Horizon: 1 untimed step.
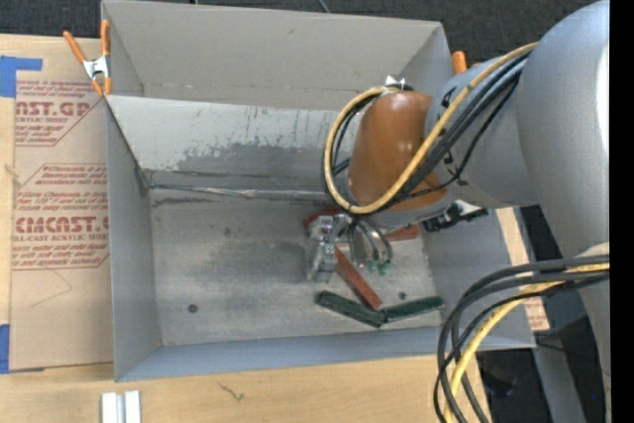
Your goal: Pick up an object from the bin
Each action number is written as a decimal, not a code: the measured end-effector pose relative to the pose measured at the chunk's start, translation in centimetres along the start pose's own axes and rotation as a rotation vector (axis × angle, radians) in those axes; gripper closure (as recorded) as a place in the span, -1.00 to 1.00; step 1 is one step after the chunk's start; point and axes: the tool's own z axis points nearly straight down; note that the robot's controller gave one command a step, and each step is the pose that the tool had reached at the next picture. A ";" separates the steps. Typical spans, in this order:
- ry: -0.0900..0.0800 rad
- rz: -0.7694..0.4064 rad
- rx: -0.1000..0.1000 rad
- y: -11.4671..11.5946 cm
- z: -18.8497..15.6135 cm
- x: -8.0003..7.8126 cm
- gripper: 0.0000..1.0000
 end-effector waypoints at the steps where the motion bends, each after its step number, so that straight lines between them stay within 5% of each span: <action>1: 0.000 0.000 0.000 0.0 0.0 0.0 -1.00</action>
Offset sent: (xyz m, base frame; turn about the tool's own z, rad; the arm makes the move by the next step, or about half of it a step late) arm 0.0000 0.0000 0.0000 0.0000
